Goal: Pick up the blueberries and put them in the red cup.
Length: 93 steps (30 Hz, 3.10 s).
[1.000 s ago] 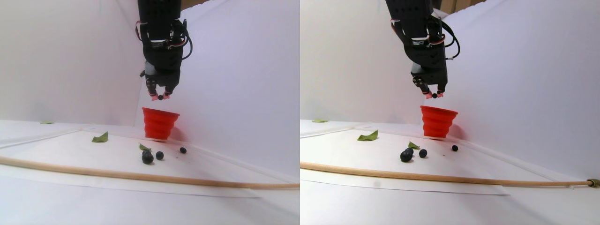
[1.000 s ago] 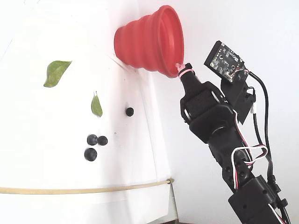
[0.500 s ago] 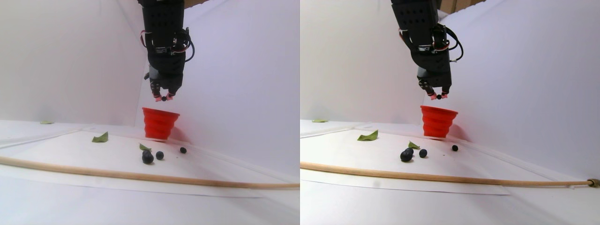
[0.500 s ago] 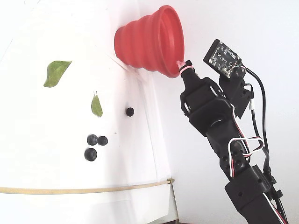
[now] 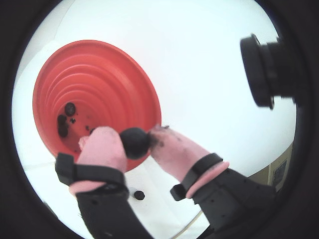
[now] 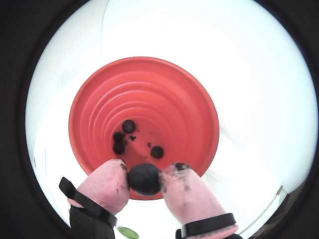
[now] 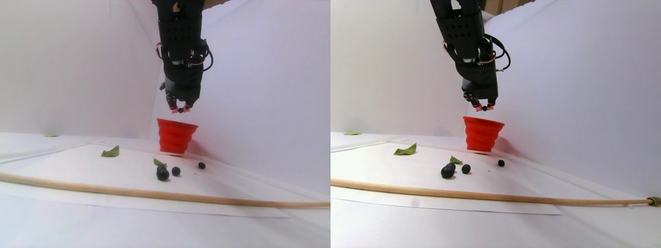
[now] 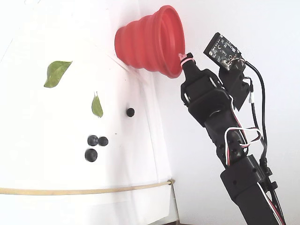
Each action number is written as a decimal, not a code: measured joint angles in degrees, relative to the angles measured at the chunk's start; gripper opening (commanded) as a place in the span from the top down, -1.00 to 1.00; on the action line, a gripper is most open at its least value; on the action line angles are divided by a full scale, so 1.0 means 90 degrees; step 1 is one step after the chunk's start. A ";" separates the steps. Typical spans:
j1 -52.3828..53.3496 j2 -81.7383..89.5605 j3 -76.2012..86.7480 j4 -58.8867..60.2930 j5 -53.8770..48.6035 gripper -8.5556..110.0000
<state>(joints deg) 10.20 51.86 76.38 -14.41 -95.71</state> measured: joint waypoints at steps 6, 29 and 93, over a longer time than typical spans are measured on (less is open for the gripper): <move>0.0000 -0.0205 -0.0322 0.0000 0.0000 0.66; 0.0000 -0.0342 -0.0479 0.0000 0.0186 0.54; 0.0000 0.2285 0.3652 -0.0518 0.0371 0.55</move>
<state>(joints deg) 10.20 72.42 109.25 -19.07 -92.37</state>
